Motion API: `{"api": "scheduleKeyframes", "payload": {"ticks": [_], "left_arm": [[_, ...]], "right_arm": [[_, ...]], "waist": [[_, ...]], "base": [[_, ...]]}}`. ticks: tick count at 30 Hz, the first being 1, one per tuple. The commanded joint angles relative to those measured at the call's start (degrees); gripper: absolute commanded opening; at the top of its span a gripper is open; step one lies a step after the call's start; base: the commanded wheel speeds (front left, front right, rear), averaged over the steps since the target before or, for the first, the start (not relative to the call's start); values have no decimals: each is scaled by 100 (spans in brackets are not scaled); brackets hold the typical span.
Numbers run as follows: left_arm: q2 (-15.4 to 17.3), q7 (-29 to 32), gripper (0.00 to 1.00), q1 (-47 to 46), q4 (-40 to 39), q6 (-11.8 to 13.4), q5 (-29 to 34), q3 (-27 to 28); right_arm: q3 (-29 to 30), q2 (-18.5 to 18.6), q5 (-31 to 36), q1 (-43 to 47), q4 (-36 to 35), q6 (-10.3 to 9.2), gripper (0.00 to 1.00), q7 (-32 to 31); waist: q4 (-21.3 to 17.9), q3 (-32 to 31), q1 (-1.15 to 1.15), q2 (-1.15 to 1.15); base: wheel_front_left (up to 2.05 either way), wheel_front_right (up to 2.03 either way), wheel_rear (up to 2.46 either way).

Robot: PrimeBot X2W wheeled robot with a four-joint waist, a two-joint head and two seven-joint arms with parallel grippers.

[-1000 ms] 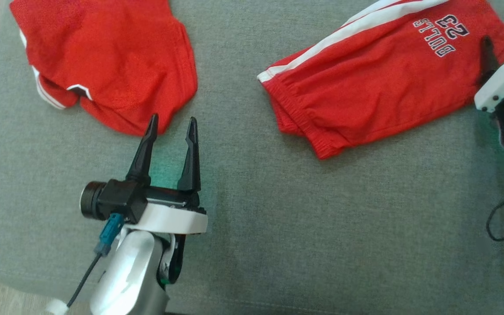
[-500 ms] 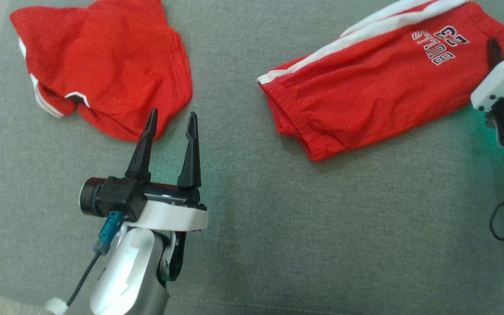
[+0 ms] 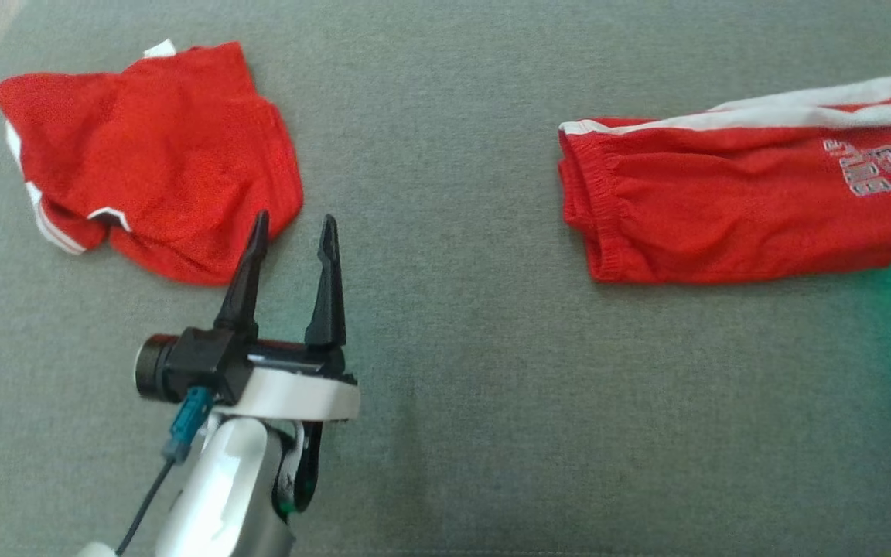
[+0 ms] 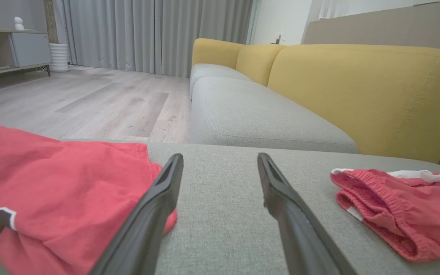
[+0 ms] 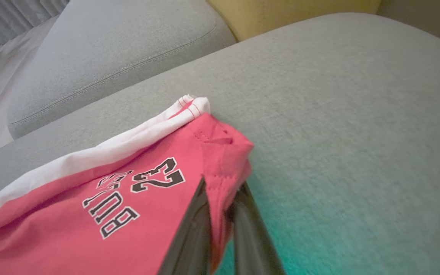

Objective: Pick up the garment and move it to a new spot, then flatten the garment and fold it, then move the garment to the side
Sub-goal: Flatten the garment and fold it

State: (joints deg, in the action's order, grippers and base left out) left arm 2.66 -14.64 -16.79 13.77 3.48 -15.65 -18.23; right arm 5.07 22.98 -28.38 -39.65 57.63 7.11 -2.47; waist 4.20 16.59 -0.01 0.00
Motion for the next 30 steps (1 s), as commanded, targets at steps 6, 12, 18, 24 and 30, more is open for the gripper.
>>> {"api": "scheduleKeyframes", "payload": {"ticks": [6,12,18,24,30], "left_arm": [[22,-36,100,156,-154,-55,78,264],[22,-36,100,147,-105,-84,98,238],[22,-36,100,253,-27,-91,100,271],[22,-36,100,361,8,-88,88,257],[21,-36,100,469,16,-72,62,223]], "right_arm": [[16,70,-309,286,-422,37,0,303],[-190,-172,-563,281,-894,37,0,551],[-712,-488,-893,415,-1495,37,0,666],[-1308,-838,-1192,537,-2033,37,0,684],[-2018,-1196,-1447,609,-2341,37,0,637]], "waist": [[-135,-122,1,0],[-82,-239,1,0],[14,-549,1,0],[110,-804,1,0],[303,-967,1,0]], "base": [[0,0,0],[0,0,0],[0,0,0],[0,0,0],[0,0,0]]}}
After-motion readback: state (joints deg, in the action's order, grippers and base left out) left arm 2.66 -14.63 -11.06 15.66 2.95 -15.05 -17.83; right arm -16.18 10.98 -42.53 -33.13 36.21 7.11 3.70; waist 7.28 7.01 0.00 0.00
